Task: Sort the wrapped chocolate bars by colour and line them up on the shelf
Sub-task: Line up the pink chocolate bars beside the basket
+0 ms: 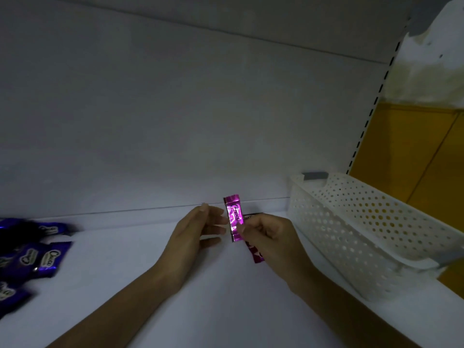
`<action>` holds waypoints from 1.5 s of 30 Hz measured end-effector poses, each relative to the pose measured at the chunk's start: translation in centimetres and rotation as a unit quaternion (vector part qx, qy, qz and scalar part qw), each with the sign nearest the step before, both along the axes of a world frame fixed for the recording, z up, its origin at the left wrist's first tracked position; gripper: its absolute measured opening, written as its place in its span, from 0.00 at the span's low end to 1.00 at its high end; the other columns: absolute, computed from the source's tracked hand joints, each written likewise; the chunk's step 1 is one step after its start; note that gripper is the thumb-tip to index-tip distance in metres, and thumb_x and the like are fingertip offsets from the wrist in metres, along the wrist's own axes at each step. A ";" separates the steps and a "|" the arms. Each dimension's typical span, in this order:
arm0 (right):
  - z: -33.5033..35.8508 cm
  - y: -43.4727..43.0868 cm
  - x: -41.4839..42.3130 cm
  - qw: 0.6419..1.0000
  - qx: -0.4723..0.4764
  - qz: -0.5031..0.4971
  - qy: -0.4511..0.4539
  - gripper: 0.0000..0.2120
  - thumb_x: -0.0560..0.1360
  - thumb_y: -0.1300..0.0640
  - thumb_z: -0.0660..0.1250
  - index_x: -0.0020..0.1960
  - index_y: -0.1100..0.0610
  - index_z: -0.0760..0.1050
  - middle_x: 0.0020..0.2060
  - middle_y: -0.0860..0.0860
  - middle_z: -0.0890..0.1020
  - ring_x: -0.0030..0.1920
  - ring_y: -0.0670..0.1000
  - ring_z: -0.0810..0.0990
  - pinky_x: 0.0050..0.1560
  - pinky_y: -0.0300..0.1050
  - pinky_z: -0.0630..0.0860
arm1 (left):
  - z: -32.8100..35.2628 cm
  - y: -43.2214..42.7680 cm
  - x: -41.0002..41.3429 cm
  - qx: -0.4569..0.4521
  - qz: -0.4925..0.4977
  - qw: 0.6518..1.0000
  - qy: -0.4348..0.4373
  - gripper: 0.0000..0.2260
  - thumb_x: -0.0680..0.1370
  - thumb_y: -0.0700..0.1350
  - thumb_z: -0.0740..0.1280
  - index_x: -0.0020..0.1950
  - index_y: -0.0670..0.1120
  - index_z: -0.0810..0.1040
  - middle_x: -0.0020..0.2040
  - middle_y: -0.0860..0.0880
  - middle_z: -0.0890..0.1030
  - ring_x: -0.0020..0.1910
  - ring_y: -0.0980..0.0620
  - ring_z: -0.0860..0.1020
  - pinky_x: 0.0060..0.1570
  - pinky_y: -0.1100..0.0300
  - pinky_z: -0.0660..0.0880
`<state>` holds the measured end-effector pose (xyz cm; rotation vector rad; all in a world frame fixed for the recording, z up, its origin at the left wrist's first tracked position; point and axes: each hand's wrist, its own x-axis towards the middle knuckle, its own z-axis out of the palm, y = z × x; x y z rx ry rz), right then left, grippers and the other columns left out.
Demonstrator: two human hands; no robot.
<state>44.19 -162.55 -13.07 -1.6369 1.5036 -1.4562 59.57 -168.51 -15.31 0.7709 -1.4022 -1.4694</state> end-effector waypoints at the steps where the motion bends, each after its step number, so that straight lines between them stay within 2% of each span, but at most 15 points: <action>1: 0.0 0.0 -0.1 1.000 0.003 -0.002 0.000 0.08 0.73 0.60 0.69 0.36 0.53 0.79 0.30 0.59 0.80 0.30 0.55 0.75 0.31 0.42 0.70 | 0.0 0.0 0.1 -0.006 0.017 1.000 -0.003 0.14 0.81 0.50 0.56 0.51 0.46 0.80 0.41 0.52 0.84 0.40 0.54 0.81 0.40 0.64 0.77; 3: -0.2 0.1 -0.1 1.000 0.004 -0.018 0.015 0.06 0.73 0.61 0.69 0.37 0.55 0.79 0.30 0.57 0.80 0.30 0.53 0.76 0.33 0.43 0.73 | -0.1 0.2 0.1 -0.042 0.035 0.998 -0.029 0.10 0.80 0.47 0.60 0.49 0.47 0.80 0.35 0.52 0.80 0.33 0.56 0.77 0.34 0.67 0.75; 5: -0.3 0.3 0.0 0.990 -0.030 -0.056 0.123 0.04 0.74 0.60 0.69 0.41 0.54 0.78 0.31 0.49 0.80 0.31 0.48 0.78 0.35 0.43 0.76 | 0.0 0.5 0.1 -0.062 0.011 0.997 -0.049 0.08 0.78 0.47 0.64 0.49 0.47 0.81 0.34 0.52 0.81 0.31 0.56 0.76 0.33 0.67 0.74; 8: -0.2 0.2 -0.5 0.865 -0.186 -0.110 0.453 0.02 0.71 0.60 0.72 0.42 0.56 0.80 0.32 0.48 0.80 0.31 0.49 0.78 0.36 0.44 0.76 | 0.1 0.8 0.0 -0.077 -0.054 0.992 -0.080 0.13 0.72 0.53 0.67 0.53 0.50 0.81 0.42 0.49 0.85 0.37 0.55 0.82 0.38 0.67 0.76; 10: -0.1 0.0 -0.9 0.788 -0.251 -0.125 0.549 0.03 0.68 0.62 0.73 0.40 0.56 0.80 0.32 0.49 0.80 0.32 0.50 0.78 0.39 0.43 0.72 | 0.2 0.8 0.0 -0.067 -0.055 0.993 -0.078 0.16 0.72 0.55 0.66 0.53 0.49 0.82 0.46 0.50 0.86 0.41 0.51 0.83 0.42 0.66 0.78; 12: 0.0 -0.1 -1.1 0.765 -0.275 -0.129 0.568 0.04 0.69 0.61 0.69 0.39 0.54 0.81 0.34 0.49 0.79 0.34 0.51 0.77 0.40 0.44 0.67 | 0.1 0.6 0.1 -0.032 -0.044 0.997 -0.051 0.13 0.78 0.50 0.63 0.53 0.46 0.83 0.47 0.48 0.86 0.40 0.50 0.83 0.41 0.65 0.78; 14: -0.1 -0.1 -1.3 0.799 -0.253 -0.120 0.532 0.04 0.72 0.56 0.68 0.43 0.53 0.82 0.38 0.48 0.81 0.38 0.50 0.78 0.43 0.43 0.66 | 0.1 0.5 0.3 -0.005 -0.039 0.999 -0.031 0.11 0.81 0.42 0.60 0.54 0.43 0.82 0.47 0.45 0.86 0.38 0.50 0.83 0.39 0.64 0.79; 18: 0.1 0.0 -1.3 0.938 -0.109 -0.106 0.311 0.15 0.75 0.50 0.67 0.60 0.54 0.78 0.48 0.44 0.81 0.48 0.42 0.79 0.54 0.41 0.69 | 0.2 0.7 0.4 -0.017 -0.079 0.996 -0.043 0.12 0.82 0.40 0.58 0.56 0.45 0.81 0.48 0.47 0.86 0.43 0.49 0.84 0.41 0.63 0.79; 21: 0.4 -0.1 -1.7 0.984 -0.047 -0.019 0.170 0.07 0.74 0.61 0.70 0.51 0.54 0.82 0.40 0.40 0.82 0.41 0.39 0.81 0.44 0.33 0.75 | 0.3 0.9 0.2 -0.041 -0.094 0.993 -0.066 0.11 0.80 0.44 0.60 0.56 0.45 0.81 0.48 0.47 0.86 0.46 0.48 0.84 0.46 0.61 0.80; 25: 2.0 0.5 -3.3 0.993 -0.020 -0.016 0.112 0.11 0.74 0.61 0.69 0.42 0.44 0.79 0.37 0.44 0.83 0.38 0.45 0.83 0.40 0.41 0.81 | 0.6 1.2 -0.1 -0.067 -0.057 0.994 -0.067 0.14 0.75 0.50 0.63 0.59 0.50 0.78 0.46 0.47 0.86 0.44 0.50 0.83 0.47 0.62 0.80; 33: 2.1 2.2 -5.0 0.922 0.160 -0.014 0.352 0.06 0.73 0.59 0.69 0.42 0.50 0.81 0.34 0.39 0.76 0.41 0.41 0.78 0.42 0.28 0.69 | 0.0 1.1 -0.1 -0.121 -0.021 0.981 -0.149 0.07 0.79 0.43 0.65 0.53 0.52 0.79 0.45 0.54 0.85 0.46 0.58 0.81 0.45 0.70 0.76; 36: 1.9 2.1 -5.1 0.894 0.156 -0.059 0.416 0.05 0.74 0.57 0.68 0.46 0.51 0.83 0.33 0.36 0.71 0.43 0.41 0.74 0.54 0.38 0.68 | -0.3 1.7 0.1 -0.356 0.083 0.877 -0.312 0.08 0.79 0.42 0.64 0.50 0.53 0.81 0.48 0.62 0.81 0.47 0.62 0.78 0.46 0.72 0.71; 39: 1.7 2.1 -5.1 0.888 0.139 -0.082 0.430 0.06 0.74 0.55 0.68 0.46 0.49 0.83 0.35 0.38 0.75 0.43 0.41 0.74 0.55 0.40 0.65 | -0.1 2.5 0.0 -0.528 0.068 0.754 -0.384 0.13 0.74 0.43 0.60 0.48 0.48 0.84 0.47 0.54 0.83 0.44 0.53 0.81 0.41 0.65 0.73; 42: 1.6 2.0 -4.8 0.890 0.122 -0.094 0.429 0.05 0.74 0.55 0.69 0.45 0.48 0.83 0.42 0.43 0.81 0.44 0.42 0.75 0.53 0.39 0.64 | 0.1 2.8 -0.3 -0.562 0.007 0.724 -0.401 0.16 0.73 0.44 0.59 0.53 0.49 0.84 0.46 0.52 0.83 0.42 0.50 0.80 0.39 0.61 0.76; 45: 1.4 1.8 -4.7 0.892 0.105 -0.093 0.429 0.04 0.73 0.55 0.70 0.44 0.47 0.83 0.36 0.40 0.77 0.43 0.42 0.74 0.54 0.41 0.65 | -0.2 2.5 -0.4 -0.582 -0.018 0.698 -0.417 0.18 0.71 0.40 0.68 0.59 0.53 0.82 0.45 0.50 0.80 0.41 0.50 0.78 0.38 0.57 0.75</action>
